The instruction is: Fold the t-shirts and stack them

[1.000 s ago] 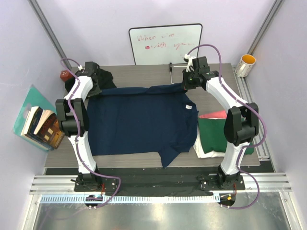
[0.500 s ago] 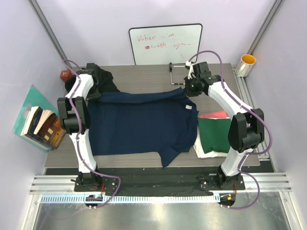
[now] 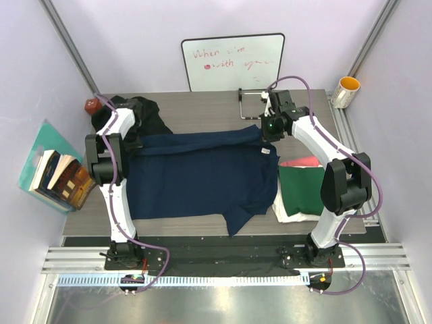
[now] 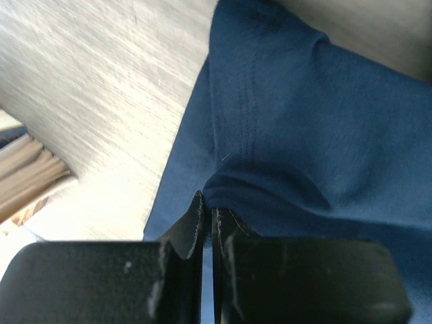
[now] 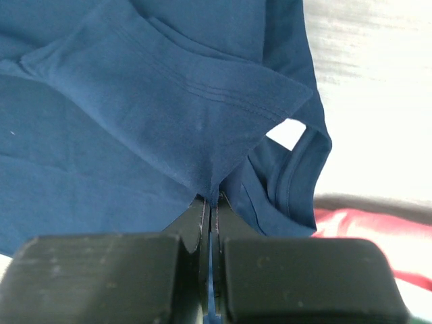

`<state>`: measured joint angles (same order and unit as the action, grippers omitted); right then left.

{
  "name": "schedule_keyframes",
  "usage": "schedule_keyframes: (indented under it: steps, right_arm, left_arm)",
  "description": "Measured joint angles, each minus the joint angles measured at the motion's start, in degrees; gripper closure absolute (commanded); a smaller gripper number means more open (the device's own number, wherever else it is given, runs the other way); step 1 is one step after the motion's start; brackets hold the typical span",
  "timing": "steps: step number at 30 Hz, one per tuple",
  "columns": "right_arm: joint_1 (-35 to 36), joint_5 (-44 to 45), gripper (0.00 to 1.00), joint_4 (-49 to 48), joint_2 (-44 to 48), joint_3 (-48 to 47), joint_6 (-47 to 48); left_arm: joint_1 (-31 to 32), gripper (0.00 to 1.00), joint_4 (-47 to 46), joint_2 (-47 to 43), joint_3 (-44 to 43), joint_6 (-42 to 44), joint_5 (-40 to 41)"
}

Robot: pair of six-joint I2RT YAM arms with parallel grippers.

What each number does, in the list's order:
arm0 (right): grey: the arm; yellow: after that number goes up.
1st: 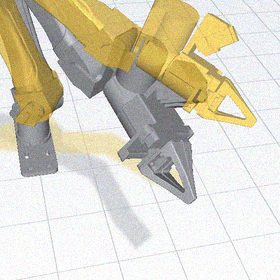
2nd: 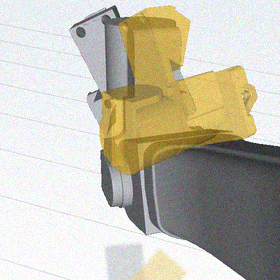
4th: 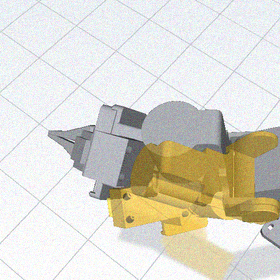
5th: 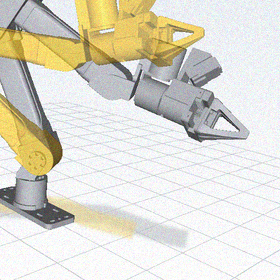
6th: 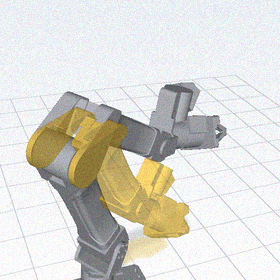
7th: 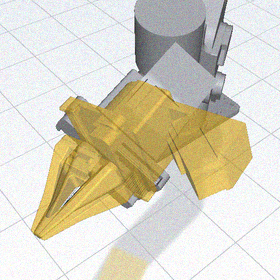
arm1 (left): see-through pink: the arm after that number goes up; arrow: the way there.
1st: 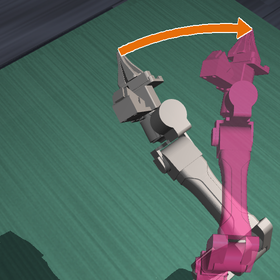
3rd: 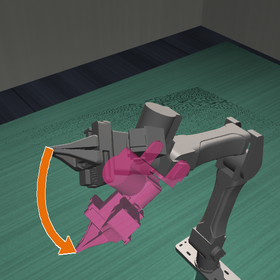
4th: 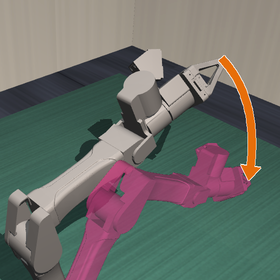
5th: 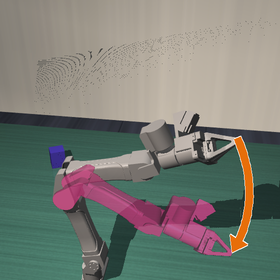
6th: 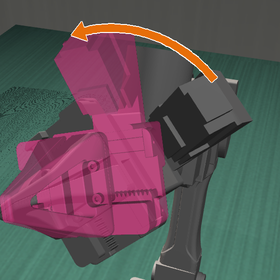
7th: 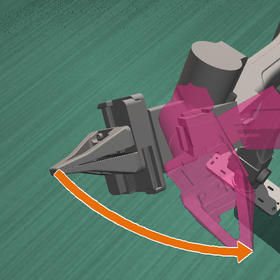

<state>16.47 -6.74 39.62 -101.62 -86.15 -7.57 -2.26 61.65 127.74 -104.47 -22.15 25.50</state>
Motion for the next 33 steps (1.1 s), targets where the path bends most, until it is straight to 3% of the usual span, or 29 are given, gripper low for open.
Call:
schedule_keyframes:
  steps: [19, 21, 22, 24, 25, 28, 33]
  right_arm:
    - [1.81, 1.57, 0.99, 5.05, -1.92, 0.39, -1.46]
    - [1.81, 1.97, 0.99, 5.14, -1.92, 0.42, -1.53]
    - [1.81, 2.19, 0.99, 5.14, -1.92, 0.44, -1.60]
    - [1.81, 2.78, 0.89, 5.09, -1.90, 0.63, -1.66]
    - [1.81, 3.08, 0.84, 5.14, -1.90, 0.83, -1.68]
    - [1.81, 3.80, 0.75, 6.05, -1.90, 1.05, -2.05]
    - [1.81, 5.01, 0.59, 8.63, -1.92, 1.05, -2.89]
  left_arm:
    - [0.00, 0.99, 4.31, -0.24, 1.53, -1.49, 1.55]
    - [0.00, 0.91, 4.55, -0.24, 1.57, -1.51, 1.53]
    - [0.00, 0.81, 4.61, -0.24, 1.62, -1.51, 1.55]
    - [0.00, 0.70, 4.70, -0.24, 1.81, -1.42, 1.55]
    - [0.00, 0.54, 4.70, -0.24, 2.05, -1.60, 1.66]
    - [-0.02, 0.46, 5.16, -0.26, 3.10, -1.79, 1.75]
    - [-0.02, 0.42, 5.86, -0.98, 5.79, -2.34, 2.14]
